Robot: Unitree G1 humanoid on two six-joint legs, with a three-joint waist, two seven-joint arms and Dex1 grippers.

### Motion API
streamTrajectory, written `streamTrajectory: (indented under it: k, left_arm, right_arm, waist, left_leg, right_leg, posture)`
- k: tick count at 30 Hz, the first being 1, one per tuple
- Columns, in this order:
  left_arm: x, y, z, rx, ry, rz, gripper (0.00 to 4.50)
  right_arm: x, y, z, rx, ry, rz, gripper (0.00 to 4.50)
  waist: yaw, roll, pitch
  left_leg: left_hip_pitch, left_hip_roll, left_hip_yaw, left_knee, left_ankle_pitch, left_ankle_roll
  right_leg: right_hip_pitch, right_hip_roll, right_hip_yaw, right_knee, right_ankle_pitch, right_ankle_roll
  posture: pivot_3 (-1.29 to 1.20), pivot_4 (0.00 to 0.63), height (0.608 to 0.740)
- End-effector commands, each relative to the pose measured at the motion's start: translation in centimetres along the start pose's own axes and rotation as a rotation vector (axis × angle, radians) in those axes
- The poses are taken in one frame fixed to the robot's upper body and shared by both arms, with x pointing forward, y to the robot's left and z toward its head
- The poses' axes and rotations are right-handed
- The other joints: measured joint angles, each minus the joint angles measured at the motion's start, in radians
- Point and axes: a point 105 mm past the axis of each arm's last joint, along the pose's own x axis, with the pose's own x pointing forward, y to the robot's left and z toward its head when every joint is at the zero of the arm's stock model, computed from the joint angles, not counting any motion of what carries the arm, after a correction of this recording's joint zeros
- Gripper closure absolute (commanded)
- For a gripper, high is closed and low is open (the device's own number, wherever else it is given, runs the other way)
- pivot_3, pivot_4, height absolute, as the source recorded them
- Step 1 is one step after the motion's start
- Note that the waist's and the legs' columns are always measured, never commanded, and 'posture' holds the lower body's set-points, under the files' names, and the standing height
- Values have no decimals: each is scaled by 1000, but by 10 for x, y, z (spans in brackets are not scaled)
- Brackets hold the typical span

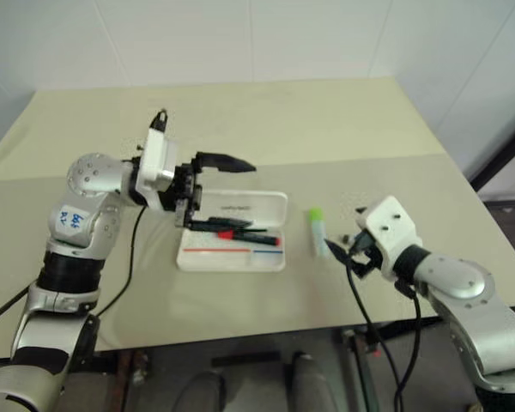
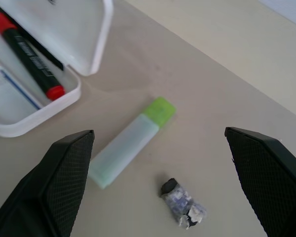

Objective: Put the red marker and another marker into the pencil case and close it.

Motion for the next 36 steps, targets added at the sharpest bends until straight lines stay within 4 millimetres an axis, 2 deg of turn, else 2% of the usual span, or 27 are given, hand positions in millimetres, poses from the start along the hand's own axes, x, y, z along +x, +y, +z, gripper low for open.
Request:
streamTrajectory:
  k: [1, 9, 15, 18, 22, 25, 28, 36]
  left_arm:
    - [3, -4, 8, 58, -43, -70, 97]
    - [11, -9, 7, 32, -85, -152, 97]
    - [22, -4, 10, 44, -74, -145, 97]
    - [28, -10, 8, 21, -40, -182, 97]
    - [37, -14, 1, 2, 17, -190, 97]
    - [45, -9, -6, -9, 86, -130, 97]
    - [52, -11, -4, -15, 96, -110, 97]
    - [57, -9, -18, -72, 247, -3, 97]
  right_arm:
    - [9, -7, 5, -2, 1, -79, 0]
    - [30, -7, 10, 91, 23, -171, 0]
    - [44, -3, 2, 168, 107, -212, 0]
    - [49, 2, -3, 193, 147, -210, 0]
    - [52, 2, -4, 203, 162, -217, 0]
    - [52, 3, -6, 207, 177, -219, 0]
    - [52, 5, -9, 207, 186, -219, 0]
    - [52, 13, -13, 222, 198, -215, 0]
  waist:
    - [0, 0, 0]
    - [0, 0, 0]
    - [0, 0, 0]
    - [-1, 0, 0]
    - [-1, 0, 0]
    - [-1, 0, 0]
    - [-2, 0, 0]
    - [-9, 0, 0]
  left_leg:
    - [0, 0, 0, 0, 0, 0]
    - [-1, 0, 0, 0, 0, 1]
    - [-1, 0, 0, 0, 0, 1]
    - [0, 0, 0, -1, -1, 1]
    - [-1, 0, 0, -1, -1, 2]
    - [-1, 0, 0, -1, -1, 2]
    - [-1, 0, 0, -1, -1, 2]
    - [0, 0, 0, -2, -1, 2]
  right_leg:
    - [0, 0, 0, 0, 0, 0]
    - [0, 0, 0, 0, 0, 0]
    - [0, 0, 0, 0, 0, 0]
    - [0, 0, 0, 0, 0, 0]
    - [-1, 0, 0, 0, 0, 0]
    - [-1, 0, 0, 0, 0, 0]
    - [-1, 0, 0, 0, 0, 0]
    - [-1, 0, 0, 0, 0, 0]
  posture:
    - [0, 150, 740]
    - [0, 150, 740]
    - [0, 150, 740]
    - [0, 150, 740]
    - [0, 150, 740]
    - [0, 150, 740]
    - [0, 150, 740]
    - [0, 150, 740]
